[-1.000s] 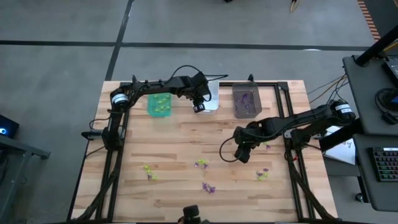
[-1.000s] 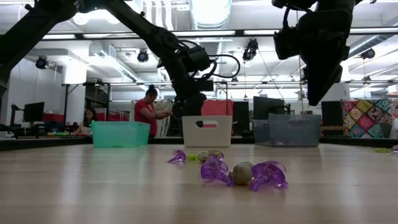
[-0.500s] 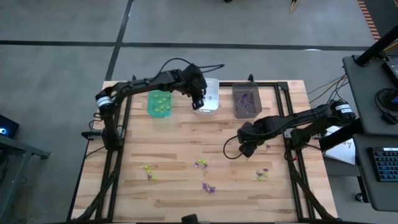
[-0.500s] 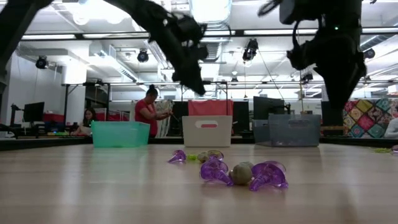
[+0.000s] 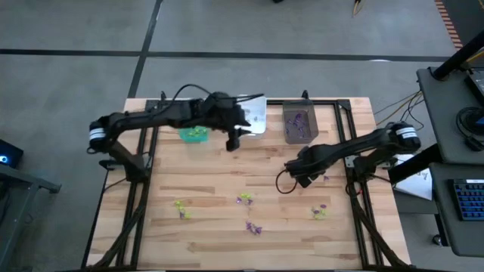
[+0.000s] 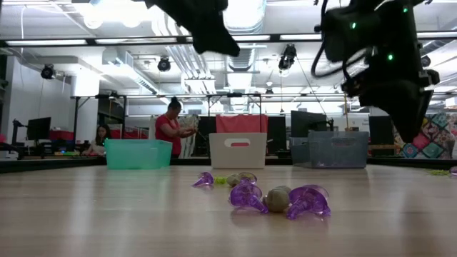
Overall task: Sort Halloween decoration
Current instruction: Put the green spider toy into the blue bin
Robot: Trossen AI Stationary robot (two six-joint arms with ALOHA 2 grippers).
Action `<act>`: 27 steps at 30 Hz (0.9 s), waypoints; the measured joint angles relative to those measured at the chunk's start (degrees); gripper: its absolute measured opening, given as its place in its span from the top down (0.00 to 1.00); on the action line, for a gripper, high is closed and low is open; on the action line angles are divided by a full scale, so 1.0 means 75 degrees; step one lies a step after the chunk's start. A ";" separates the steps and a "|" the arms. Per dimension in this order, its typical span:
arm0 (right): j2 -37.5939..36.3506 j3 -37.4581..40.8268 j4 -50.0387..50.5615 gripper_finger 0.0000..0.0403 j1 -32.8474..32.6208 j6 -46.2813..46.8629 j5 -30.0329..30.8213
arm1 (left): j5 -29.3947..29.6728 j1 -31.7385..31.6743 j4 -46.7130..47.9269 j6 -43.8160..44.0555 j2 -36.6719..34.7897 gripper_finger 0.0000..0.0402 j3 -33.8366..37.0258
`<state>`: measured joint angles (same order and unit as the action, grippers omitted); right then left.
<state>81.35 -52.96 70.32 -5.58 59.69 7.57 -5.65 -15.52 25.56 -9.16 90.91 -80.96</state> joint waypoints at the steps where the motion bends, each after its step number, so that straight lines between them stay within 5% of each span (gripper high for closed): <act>1: 0.0146 0.0007 -0.0006 0.68 0.0000 -0.0095 0.0001 | 0.0000 0.0116 -0.0220 0.0062 -0.0175 0.75 0.0199; 15: 0.1831 0.0016 0.0013 0.68 0.0000 -0.1775 -0.0626 | 0.0064 0.0870 -0.2086 0.1056 -0.2539 0.75 0.2800; 27: 0.2315 0.0016 -0.0162 0.72 0.0000 -0.2241 -0.0606 | 0.0085 0.0867 -0.2594 0.1162 -0.2827 0.75 0.3227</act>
<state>98.71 -52.84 69.11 -5.58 42.88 3.03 -5.02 -9.02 6.10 -0.45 69.70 -56.75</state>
